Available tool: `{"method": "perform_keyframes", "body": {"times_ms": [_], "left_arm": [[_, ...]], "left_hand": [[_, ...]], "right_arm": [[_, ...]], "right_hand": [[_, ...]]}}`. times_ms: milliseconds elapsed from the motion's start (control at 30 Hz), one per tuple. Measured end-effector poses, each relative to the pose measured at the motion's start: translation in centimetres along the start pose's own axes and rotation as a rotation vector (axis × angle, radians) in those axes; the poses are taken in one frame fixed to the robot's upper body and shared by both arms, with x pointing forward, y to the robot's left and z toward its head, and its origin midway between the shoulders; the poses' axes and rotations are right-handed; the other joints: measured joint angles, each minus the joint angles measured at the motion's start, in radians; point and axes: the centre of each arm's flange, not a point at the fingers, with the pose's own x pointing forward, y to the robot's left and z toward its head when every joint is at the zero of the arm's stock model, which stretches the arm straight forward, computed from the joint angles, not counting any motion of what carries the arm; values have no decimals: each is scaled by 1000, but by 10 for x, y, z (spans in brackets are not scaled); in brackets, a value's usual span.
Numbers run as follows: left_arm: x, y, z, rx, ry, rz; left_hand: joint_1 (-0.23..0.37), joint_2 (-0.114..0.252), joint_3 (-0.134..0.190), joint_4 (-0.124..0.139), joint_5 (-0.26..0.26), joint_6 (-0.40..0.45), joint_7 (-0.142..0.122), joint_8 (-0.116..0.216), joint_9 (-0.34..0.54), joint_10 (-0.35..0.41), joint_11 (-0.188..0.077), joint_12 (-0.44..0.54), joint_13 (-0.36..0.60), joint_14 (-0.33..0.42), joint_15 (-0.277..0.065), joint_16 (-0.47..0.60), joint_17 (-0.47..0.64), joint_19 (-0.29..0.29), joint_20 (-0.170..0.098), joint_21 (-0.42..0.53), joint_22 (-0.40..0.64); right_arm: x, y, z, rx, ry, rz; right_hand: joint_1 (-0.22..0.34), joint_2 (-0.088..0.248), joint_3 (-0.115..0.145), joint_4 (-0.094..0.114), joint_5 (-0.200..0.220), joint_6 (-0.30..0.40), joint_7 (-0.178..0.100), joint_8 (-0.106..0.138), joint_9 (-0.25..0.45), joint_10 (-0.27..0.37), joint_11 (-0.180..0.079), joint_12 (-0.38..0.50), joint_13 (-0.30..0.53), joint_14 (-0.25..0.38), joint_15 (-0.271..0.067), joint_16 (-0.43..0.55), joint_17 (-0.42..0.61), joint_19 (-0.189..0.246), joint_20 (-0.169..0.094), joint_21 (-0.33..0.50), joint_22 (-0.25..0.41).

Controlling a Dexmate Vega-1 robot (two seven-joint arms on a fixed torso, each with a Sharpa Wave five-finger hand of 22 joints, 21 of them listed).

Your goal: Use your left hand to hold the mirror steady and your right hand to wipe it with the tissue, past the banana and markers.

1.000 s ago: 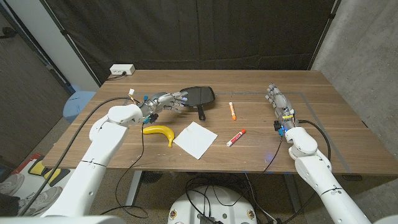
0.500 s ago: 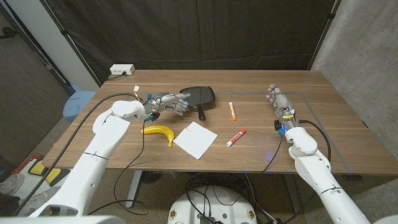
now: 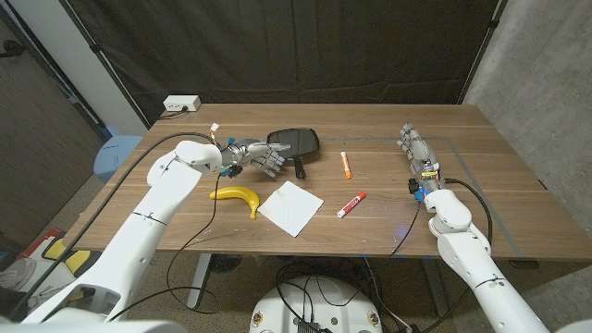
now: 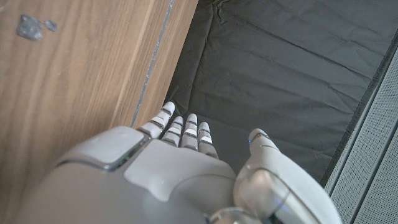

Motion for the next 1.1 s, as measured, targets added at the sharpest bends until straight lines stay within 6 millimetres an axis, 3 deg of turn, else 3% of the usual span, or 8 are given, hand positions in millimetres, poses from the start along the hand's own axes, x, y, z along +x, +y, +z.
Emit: {"method": "perform_keyframes", "body": {"times_ms": [133, 267, 600, 833, 1100], "left_arm": [[4, -4, -1, -20, 5, -31], [11, -11, -4, -76, 5, -65], [18, -25, -15, -300, -11, -100], [18, -34, -24, -447, 18, -110], [20, -42, -30, -552, 44, -136]], "left_hand": [[13, 13, 0, 0, 0, -41, 20, -25, 0, -14, 21, -24, -6, -18, 22, -22, -4, 21, 0, -8, 0], [46, 46, 15, 3, 0, -77, 17, -48, 0, -40, 34, -50, -10, -40, 38, -44, -3, 36, -7, -12, -5], [80, 95, 39, -3, -15, -94, 17, -66, 2, -55, 50, -72, -11, -52, 48, -62, -3, 57, -14, -27, -5], [89, 87, 39, -3, -35, -104, 17, -75, 3, -34, 78, -76, -16, -16, 50, -62, -5, 113, -16, -27, -5], [102, 73, 39, -3, -39, -79, 17, -75, 3, -8, 75, -76, -16, 8, 43, -62, -5, 136, -18, -39, -9]], "right_arm": [[0, 0, -1, 1, -1, -1], [-1, 0, -1, 2, -5, -1], [-6, -1, -1, -1, -15, -12], [-8, -3, 2, -4, -29, -19], [-9, -5, 4, -7, -40, -24]], "right_hand": [[0, 0, -3, -3, 0, 0, 0, 0, 0, 2, 2, 0, 0, 3, -3, 0, 0, 4, -4, 0, 0], [0, 0, -6, -6, 0, 0, 0, 0, 0, 5, 0, 0, 0, 3, -3, 0, 0, 6, -5, 0, 0], [0, 0, -6, -5, 1, 9, -2, 0, 0, 9, -5, 0, 0, 7, 0, 0, 0, 6, -5, 0, 0], [0, 0, -5, -5, 1, 9, -2, 0, 0, 9, -5, 0, 0, 12, -5, 0, 0, 5, -5, 0, 0], [0, 0, -8, -8, 1, 9, -2, 0, 0, 15, -10, 0, 0, 17, -10, 0, 0, 5, -5, 0, 0]]}}
